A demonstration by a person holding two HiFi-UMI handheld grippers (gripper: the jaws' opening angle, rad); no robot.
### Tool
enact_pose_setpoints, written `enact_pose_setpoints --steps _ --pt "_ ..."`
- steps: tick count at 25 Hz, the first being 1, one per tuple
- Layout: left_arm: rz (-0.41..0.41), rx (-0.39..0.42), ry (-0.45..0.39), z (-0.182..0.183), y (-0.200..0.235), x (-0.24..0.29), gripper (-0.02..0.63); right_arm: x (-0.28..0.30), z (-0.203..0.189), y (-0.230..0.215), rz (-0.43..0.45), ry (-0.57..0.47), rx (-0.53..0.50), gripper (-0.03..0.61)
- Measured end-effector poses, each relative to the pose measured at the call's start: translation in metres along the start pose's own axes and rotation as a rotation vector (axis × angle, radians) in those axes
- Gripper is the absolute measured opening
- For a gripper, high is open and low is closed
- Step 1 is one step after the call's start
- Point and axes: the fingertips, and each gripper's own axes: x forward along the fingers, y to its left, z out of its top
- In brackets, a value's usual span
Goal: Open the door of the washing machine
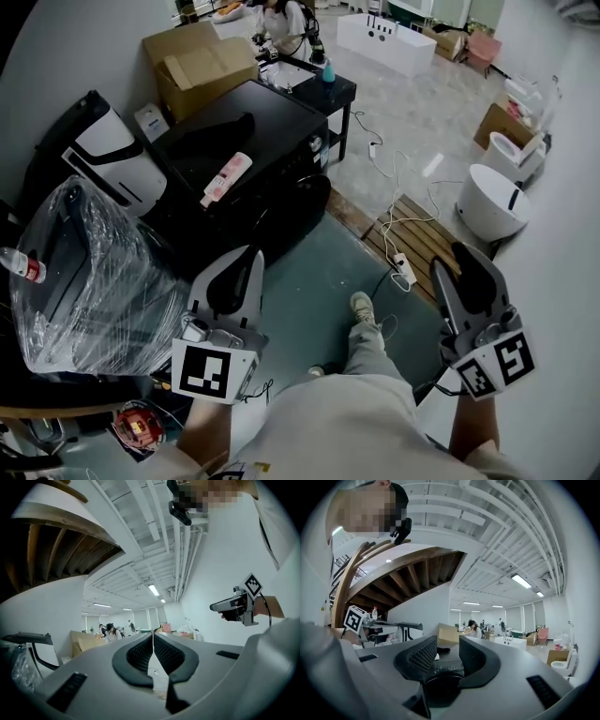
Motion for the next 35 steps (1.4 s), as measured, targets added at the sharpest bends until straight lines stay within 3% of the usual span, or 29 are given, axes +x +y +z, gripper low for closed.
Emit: enact_pose_setpoints --steps 7,24,29,35 --pt "0.1 -0.023 0.047 -0.023 0.025 0.043 0.023 0.077 -0.024 -0.035 0.131 0.051 0.003 0.17" --pt "0.355 -0.072 0.299 -0.098 0.069 0.228 0.023 0.323 -0.107 -0.148 0.586 0.262 -0.025 0.187" --pt "0.418 -0.096 0.385 -0.126 0.074 0.258 0.023 0.373 -0.135 -0.159 0.699 0.32 -0.029 0.189" --pt "0.47 -0.145 0.483 -0.164 0.08 0.27 0.023 0.418 -0.176 -0.14 0.813 0.416 -0.075 0.205"
